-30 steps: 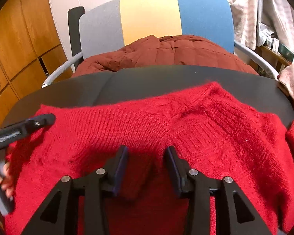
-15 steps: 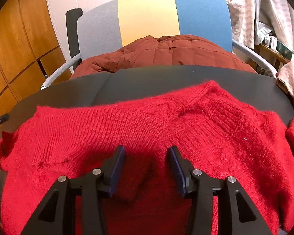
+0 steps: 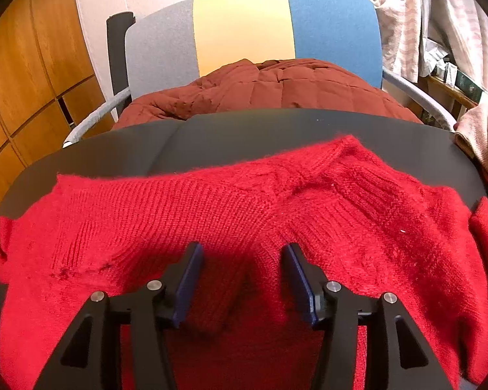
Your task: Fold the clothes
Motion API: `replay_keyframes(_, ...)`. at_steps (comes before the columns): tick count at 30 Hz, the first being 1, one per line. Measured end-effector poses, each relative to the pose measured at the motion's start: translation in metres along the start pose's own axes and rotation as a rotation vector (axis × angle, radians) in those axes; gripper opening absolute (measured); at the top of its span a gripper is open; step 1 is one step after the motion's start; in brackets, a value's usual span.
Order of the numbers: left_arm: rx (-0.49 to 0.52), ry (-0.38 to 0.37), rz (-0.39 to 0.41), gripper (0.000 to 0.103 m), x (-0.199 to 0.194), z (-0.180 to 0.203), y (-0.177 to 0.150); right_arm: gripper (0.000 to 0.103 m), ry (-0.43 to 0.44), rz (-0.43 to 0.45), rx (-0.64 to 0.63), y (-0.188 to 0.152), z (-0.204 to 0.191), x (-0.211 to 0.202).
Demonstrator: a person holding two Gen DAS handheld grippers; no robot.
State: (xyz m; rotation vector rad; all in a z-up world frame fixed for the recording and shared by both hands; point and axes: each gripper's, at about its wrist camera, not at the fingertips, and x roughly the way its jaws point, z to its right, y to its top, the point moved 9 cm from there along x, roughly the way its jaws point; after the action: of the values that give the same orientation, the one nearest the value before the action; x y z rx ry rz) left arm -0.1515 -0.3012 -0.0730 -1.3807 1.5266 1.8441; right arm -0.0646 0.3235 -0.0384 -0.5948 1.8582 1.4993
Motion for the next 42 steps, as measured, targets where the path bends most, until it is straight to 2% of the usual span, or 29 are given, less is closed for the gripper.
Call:
replay_keyframes(1,-0.021,-0.013,-0.006,0.064,0.005,0.0,-0.003,0.056,-0.001,0.0,0.001,0.0,0.001,0.0)
replay_keyframes(3,-0.054,-0.027,0.019,0.064,0.005,-0.001,-0.004,0.058,-0.003,0.001,0.003,0.0,0.002,0.0)
replay_keyframes(6,-0.051,-0.019,0.031,0.063,0.005,0.004,-0.006,0.061,-0.004,0.001,0.01,0.0,0.004,0.0)
replay_keyframes(8,-0.045,-0.033,0.041,0.053,0.003,0.008,-0.006,0.061,-0.002,0.001,0.015,0.0,0.005,0.001)
replay_keyframes(9,-0.034,-0.042,0.047,0.037,0.003,0.01,-0.005,0.062,-0.001,0.001,0.016,0.0,0.005,0.001)
replay_keyframes(10,-0.018,-0.054,0.053,0.01,0.001,0.015,-0.004,0.062,0.0,0.001,0.017,0.0,0.005,0.001)
replay_keyframes(12,-0.004,-0.082,0.059,0.007,-0.004,0.026,-0.003,0.062,0.0,0.001,0.018,-0.001,0.004,0.001)
replay_keyframes(17,-0.124,-0.172,0.125,0.007,-0.041,0.036,-0.002,0.062,-0.001,0.001,0.018,-0.001,0.004,0.0)
replay_keyframes(19,-0.124,-0.225,0.167,0.007,-0.063,0.052,0.001,0.062,-0.001,0.001,0.018,0.0,0.004,0.001)
replay_keyframes(22,-0.056,-0.324,0.237,0.007,-0.108,0.095,-0.001,0.062,-0.001,0.001,0.018,-0.001,0.005,0.001)
replay_keyframes(24,0.015,-0.411,0.257,0.007,-0.14,0.14,-0.006,0.062,0.001,0.002,0.019,-0.001,0.005,0.001)
replay_keyframes(27,0.128,-0.555,0.245,0.007,-0.182,0.209,-0.029,0.063,0.003,0.002,0.022,-0.001,0.005,0.001)
replay_keyframes(32,0.328,-0.705,0.259,0.007,-0.241,0.313,-0.079,0.063,0.005,0.003,0.025,-0.001,0.005,0.001)
replay_keyframes(35,0.423,-0.773,0.218,0.008,-0.258,0.37,-0.113,0.064,0.007,0.003,0.027,0.0,0.006,0.001)
replay_keyframes(37,0.492,-0.784,0.187,0.012,-0.256,0.398,-0.138,0.064,0.006,0.003,0.027,0.0,0.006,0.001)
replay_keyframes(40,0.603,-0.782,0.132,0.013,-0.244,0.427,-0.179,0.064,0.007,0.003,0.028,0.001,0.006,0.001)
replay_keyframes(42,0.61,-0.832,0.079,0.014,-0.242,0.422,-0.2,0.064,0.012,0.003,0.032,0.001,0.006,0.001)
